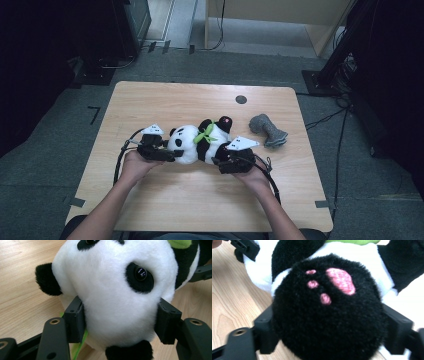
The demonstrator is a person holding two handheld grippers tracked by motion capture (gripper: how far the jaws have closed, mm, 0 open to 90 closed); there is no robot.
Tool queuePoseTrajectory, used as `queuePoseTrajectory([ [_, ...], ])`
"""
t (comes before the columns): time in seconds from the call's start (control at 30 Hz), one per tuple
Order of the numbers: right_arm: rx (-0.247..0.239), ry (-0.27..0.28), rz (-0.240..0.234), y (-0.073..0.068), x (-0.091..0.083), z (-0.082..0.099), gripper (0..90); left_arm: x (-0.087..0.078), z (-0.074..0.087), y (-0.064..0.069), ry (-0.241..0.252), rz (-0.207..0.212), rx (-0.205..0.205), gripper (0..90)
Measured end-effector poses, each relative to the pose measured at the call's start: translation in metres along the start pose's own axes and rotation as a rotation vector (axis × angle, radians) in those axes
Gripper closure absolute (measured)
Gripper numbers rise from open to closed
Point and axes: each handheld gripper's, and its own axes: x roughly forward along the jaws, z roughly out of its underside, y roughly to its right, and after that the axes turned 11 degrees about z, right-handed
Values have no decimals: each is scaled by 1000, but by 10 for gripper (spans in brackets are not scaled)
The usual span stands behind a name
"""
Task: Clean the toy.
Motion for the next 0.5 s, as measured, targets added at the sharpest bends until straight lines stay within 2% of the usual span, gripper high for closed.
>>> queuePoseTrajectory([
  [0.1,-8,-1,1,3,0,-2,369,0,-2,1,0,-4,-7,378],
  [0.17,-1,-11,15,4,-4,-8,463,1,-4,2,-4,-14,6,337],
  [0.23,-2,-16,31,5,-9,-14,502,1,-5,0,-1,12,13,267],
  [0.3,25,-8,28,9,-16,-20,525,-2,-7,-2,11,50,5,209],
  [0.43,78,-2,13,15,-25,-28,549,-13,-11,1,76,71,33,202],
  [0.5,105,2,3,18,-27,-30,553,-17,-11,2,86,82,47,202],
])
